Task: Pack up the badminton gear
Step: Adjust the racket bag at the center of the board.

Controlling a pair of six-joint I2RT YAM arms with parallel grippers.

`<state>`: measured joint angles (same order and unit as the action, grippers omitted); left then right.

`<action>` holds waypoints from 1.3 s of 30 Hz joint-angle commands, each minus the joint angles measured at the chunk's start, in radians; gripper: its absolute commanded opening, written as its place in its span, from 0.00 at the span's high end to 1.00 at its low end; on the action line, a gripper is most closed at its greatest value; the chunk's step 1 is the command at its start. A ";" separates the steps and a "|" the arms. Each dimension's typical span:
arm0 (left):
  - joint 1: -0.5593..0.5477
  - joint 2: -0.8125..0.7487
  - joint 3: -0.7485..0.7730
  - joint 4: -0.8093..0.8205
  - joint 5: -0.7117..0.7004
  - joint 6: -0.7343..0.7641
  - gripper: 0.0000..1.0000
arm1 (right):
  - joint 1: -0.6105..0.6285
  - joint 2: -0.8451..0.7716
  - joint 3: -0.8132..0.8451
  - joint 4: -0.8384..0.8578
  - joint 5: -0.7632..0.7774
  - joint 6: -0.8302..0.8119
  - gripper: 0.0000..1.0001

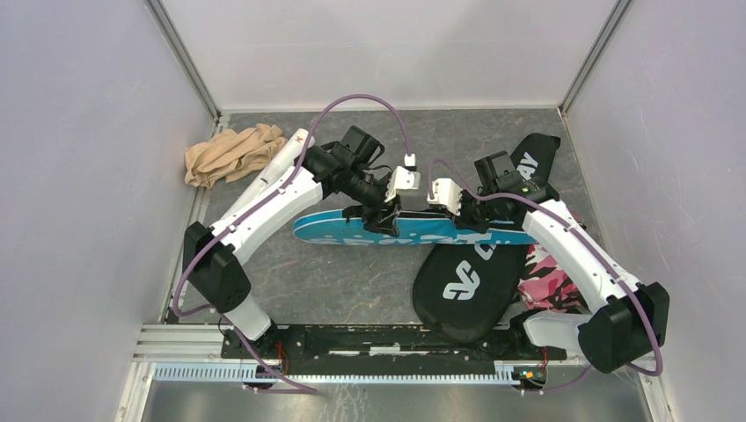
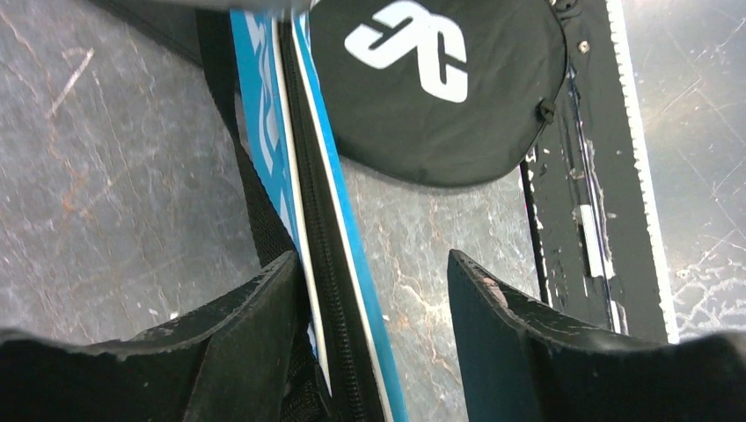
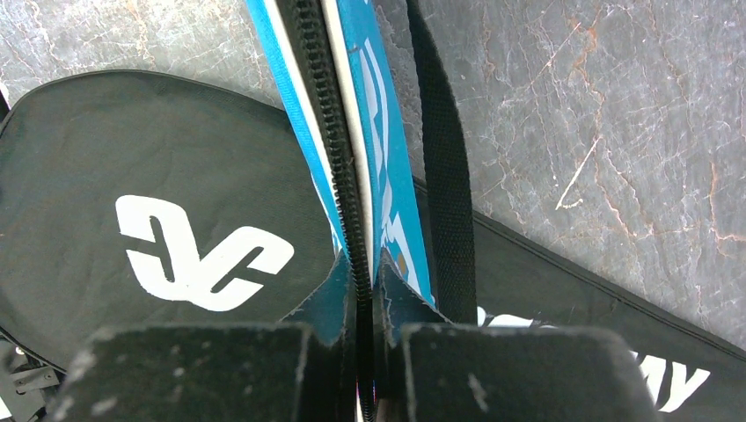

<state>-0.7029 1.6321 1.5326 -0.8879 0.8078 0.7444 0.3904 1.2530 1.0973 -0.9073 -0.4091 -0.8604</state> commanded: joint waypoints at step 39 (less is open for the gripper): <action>0.144 -0.065 0.110 -0.520 -0.261 0.419 0.27 | -0.069 -0.034 -0.006 -0.022 0.011 -0.033 1.00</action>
<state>-0.5667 1.6245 1.6386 -1.4002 0.5476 1.0977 0.3317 1.2346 1.0840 -0.9188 -0.4095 -0.8875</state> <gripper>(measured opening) 0.735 0.037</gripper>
